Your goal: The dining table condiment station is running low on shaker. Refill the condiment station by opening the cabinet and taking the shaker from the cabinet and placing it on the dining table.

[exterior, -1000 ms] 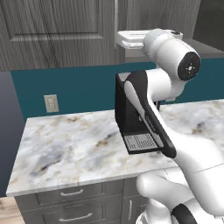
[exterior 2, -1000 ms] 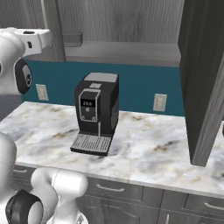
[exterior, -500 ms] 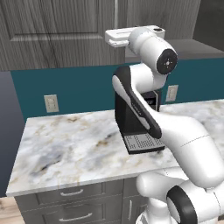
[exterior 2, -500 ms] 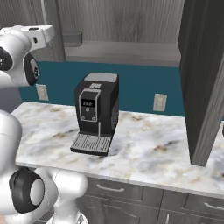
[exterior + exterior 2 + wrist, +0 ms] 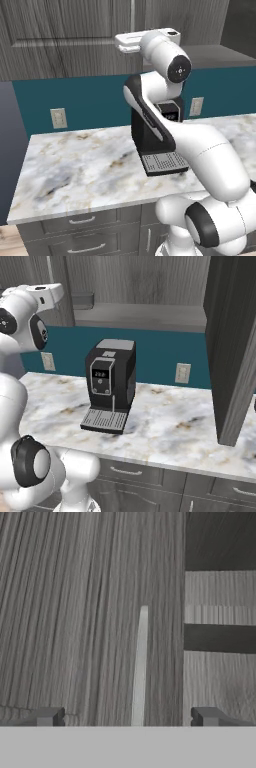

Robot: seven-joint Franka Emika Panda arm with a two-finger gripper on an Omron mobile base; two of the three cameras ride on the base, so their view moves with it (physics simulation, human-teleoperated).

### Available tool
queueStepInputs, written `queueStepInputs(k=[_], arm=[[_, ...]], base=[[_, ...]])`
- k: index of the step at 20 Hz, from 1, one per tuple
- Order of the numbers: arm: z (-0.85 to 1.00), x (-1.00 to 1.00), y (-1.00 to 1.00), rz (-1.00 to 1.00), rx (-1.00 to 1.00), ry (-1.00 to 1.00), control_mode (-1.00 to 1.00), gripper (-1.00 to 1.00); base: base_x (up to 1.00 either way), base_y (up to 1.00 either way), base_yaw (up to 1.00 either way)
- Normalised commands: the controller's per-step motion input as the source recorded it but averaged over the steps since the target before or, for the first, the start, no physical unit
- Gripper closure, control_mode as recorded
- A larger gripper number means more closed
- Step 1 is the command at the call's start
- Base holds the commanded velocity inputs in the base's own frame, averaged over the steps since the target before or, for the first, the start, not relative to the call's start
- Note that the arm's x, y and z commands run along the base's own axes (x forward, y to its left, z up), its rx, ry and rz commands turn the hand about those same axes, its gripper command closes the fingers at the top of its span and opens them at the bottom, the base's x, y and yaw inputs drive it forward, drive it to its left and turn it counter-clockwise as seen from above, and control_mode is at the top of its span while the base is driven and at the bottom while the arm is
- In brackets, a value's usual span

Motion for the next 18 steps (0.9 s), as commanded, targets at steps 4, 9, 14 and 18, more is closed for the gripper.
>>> queueStepInputs(k=[4, 9, 14, 18], arm=[[0.0, 0.29, 0.0, 0.0, 0.0, -0.05, -1.0, -1.0], [0.0, 0.19, 0.0, 0.0, 0.0, -0.05, -1.0, -1.0], [0.0, 0.11, 0.0, 0.0, 0.0, -0.06, -1.0, -1.0], [0.0, 0.43, 0.0, 0.0, 0.0, -0.03, -1.0, -1.0]], base=[[0.0, 0.0, 0.0], [0.0, 0.0, 0.0], [0.0, 0.0, 0.0], [0.0, 0.0, 0.0]])
